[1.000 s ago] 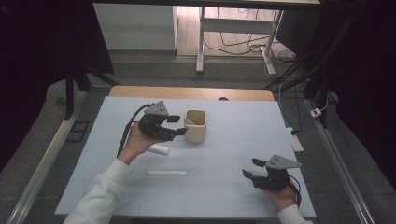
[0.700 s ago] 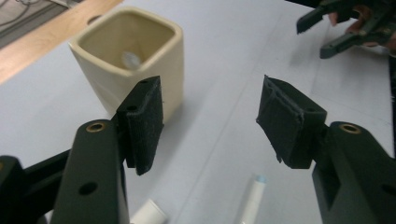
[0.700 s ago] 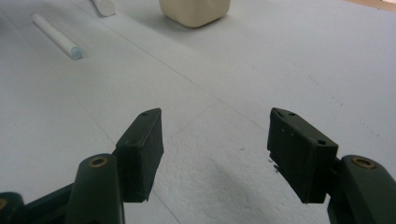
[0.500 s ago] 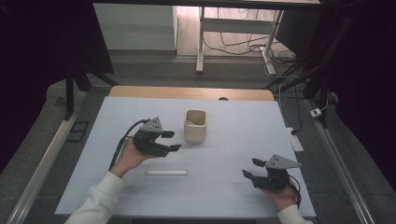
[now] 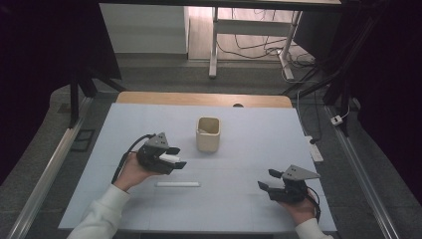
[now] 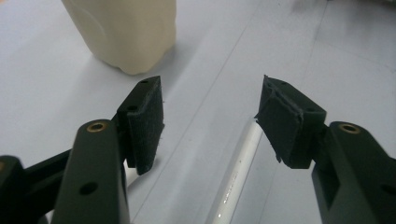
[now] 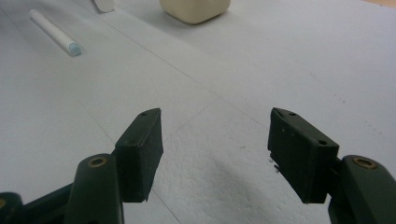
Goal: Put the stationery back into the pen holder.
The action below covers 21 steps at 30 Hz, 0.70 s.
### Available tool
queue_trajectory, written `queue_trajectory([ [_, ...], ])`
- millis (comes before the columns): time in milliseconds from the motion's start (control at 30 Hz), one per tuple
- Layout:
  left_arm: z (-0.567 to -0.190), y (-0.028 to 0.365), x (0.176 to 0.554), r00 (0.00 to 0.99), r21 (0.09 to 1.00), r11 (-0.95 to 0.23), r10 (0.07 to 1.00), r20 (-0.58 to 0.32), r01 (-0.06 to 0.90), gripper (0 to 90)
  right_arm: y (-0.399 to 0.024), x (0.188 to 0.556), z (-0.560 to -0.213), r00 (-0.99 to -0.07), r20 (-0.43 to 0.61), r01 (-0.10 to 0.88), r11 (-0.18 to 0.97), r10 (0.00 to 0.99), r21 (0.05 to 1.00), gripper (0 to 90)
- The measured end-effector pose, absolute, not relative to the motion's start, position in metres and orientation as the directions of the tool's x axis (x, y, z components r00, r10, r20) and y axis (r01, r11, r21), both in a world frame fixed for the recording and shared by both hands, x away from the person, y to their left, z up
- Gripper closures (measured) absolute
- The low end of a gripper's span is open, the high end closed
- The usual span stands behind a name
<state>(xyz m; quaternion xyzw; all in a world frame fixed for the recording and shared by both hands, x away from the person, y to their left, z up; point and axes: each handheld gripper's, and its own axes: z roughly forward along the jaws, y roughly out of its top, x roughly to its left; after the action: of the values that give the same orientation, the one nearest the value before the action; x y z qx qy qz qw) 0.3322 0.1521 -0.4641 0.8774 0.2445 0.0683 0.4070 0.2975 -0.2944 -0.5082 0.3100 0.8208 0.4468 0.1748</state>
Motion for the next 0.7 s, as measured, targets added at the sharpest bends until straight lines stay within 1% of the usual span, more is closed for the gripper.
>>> queue_trajectory([
  [300, -0.475, 0.143, 0.33, 0.889, 0.711, -0.598, 0.451, -0.082, 0.37, 40.7, -0.296, 0.297, -0.508, -0.741, -0.009, 0.355, 0.404, 0.671, 0.843, 35.1],
  [533, -0.484, 0.131, 0.328, 0.912, 0.659, -0.672, 0.407, -0.051, 0.337, 40.8, -0.296, 0.298, -0.509, -0.741, -0.011, 0.356, 0.407, 0.671, 0.841, 34.9],
  [700, -0.488, 0.119, 0.326, 0.931, 0.604, -0.738, 0.366, -0.017, 0.301, 40.7, -0.296, 0.298, -0.509, -0.744, -0.009, 0.357, 0.408, 0.668, 0.84, 34.8],
])
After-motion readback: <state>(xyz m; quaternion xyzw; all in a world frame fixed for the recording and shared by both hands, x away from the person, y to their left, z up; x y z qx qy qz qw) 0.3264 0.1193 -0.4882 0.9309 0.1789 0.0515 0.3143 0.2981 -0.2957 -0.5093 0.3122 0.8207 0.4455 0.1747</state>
